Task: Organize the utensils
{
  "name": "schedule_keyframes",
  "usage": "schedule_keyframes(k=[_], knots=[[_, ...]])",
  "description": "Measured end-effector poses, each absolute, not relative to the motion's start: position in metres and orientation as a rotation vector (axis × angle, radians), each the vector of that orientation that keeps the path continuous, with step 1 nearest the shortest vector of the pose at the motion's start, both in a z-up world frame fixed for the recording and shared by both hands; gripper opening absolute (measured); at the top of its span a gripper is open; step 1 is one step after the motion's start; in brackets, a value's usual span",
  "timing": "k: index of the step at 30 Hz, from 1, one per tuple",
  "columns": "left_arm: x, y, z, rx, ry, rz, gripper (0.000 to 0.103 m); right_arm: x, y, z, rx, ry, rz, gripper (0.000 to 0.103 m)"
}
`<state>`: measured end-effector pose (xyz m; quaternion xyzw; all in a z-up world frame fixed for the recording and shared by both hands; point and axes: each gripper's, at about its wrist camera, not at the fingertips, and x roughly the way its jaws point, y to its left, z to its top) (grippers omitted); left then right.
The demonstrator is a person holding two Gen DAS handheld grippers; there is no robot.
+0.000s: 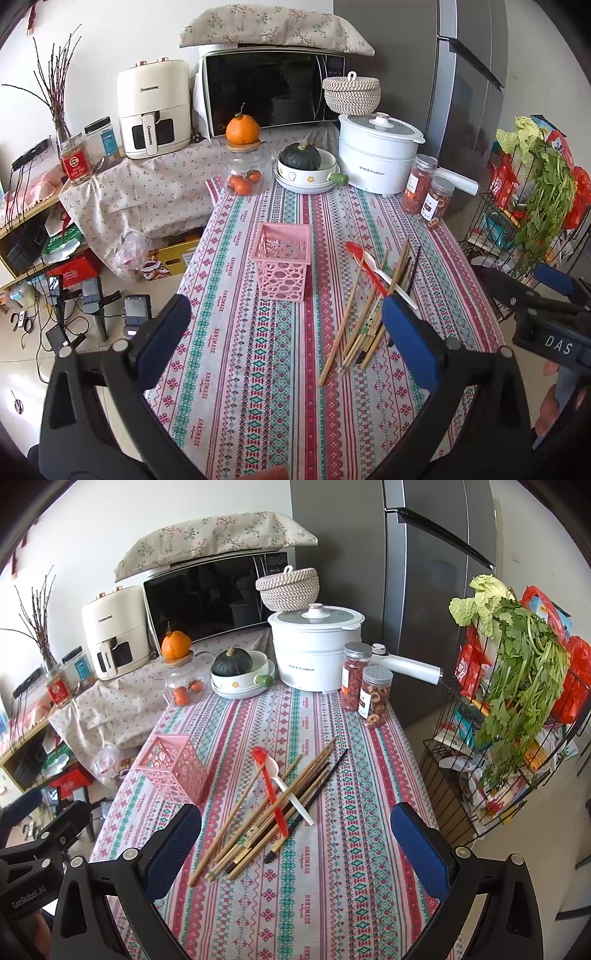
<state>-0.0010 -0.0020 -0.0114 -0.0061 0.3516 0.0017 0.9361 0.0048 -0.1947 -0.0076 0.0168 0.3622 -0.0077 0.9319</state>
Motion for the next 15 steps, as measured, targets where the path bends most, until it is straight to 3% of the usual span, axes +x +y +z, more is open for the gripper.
schedule_keyframes(k=[15], knots=[[-0.0008,-0.0028,-0.0145,-0.014,0.723,0.004,0.103,0.0052,-0.1944,-0.0084,0.034,0.742,-0.016,0.103]])
